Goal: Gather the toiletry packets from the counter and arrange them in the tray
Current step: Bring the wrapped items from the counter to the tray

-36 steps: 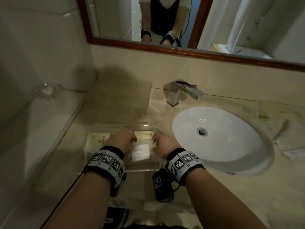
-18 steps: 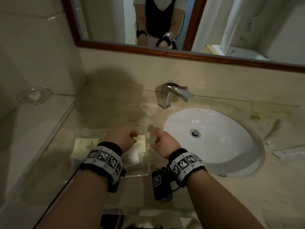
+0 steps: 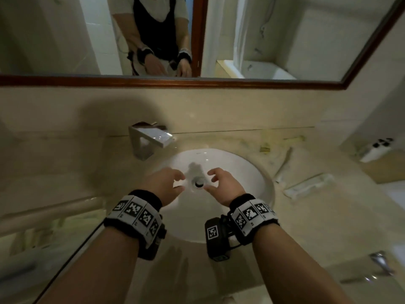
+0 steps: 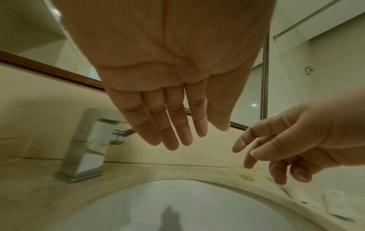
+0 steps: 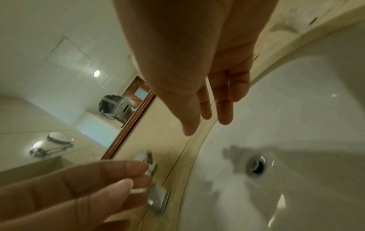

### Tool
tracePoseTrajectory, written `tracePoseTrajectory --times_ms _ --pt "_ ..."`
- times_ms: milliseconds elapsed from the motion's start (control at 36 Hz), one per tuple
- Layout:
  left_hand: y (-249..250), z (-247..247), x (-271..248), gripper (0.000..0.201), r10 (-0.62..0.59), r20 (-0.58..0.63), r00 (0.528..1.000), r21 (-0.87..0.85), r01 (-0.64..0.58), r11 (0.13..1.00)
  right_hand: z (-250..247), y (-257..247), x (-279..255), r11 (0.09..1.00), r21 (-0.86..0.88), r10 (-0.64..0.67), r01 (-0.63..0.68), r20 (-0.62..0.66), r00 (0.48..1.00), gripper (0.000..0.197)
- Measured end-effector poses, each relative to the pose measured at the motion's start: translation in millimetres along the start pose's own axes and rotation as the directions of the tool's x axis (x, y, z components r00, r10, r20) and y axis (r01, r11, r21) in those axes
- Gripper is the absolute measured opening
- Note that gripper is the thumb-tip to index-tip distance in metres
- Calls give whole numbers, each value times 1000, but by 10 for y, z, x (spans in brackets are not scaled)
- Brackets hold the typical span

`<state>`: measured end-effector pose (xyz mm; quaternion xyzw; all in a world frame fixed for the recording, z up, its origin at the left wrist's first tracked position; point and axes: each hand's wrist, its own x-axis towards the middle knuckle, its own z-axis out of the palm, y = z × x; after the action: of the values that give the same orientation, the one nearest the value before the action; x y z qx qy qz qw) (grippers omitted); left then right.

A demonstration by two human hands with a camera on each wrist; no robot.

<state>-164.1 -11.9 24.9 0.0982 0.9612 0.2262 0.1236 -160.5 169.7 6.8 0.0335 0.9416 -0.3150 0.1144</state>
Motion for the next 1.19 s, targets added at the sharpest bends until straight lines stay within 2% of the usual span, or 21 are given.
tracePoseTrajectory --times_ms 250,444,528,611,694,750,889,1028,1111,1194 --pt "897 320 614 32 48 71 996 45 -51 998 -778 951 261 990 86 123 -115 -103 987 43" --pt "1417 615 1030 33 42 104 994 81 -51 995 -1280 1589 599 979 98 187 -177 -101 977 40" --pt "1618 744 1175 33 45 126 991 82 -56 995 -1489 1843 726 985 -5 173 -175 -86 981 31" --pt "1815 859 1319 35 61 149 987 98 -76 992 -1644 2076 836 968 -215 122 -132 -60 991 43" --pt "1968 978 1452 36 52 182 982 105 -72 992 -1742 2236 908 896 -442 51 -42 8 999 51" --pt "2028 1064 1516 36 48 201 978 104 -70 992 -1772 2332 956 849 -528 50 -14 53 997 54" --pt "2080 1222 1582 37 8 243 970 108 -35 994 -1758 2524 1085 774 -633 90 -12 91 992 53" --pt "2095 1270 1633 41 -16 275 961 116 -17 993 -1717 2567 1208 762 -648 90 -13 86 992 38" --pt "2128 1281 1660 43 -21 278 960 117 -12 993 -1758 2562 1256 773 -634 139 -21 136 981 34" --pt "2156 1301 1676 48 -26 282 959 110 -5 994 -1799 2613 1231 848 -529 154 -42 169 973 33"
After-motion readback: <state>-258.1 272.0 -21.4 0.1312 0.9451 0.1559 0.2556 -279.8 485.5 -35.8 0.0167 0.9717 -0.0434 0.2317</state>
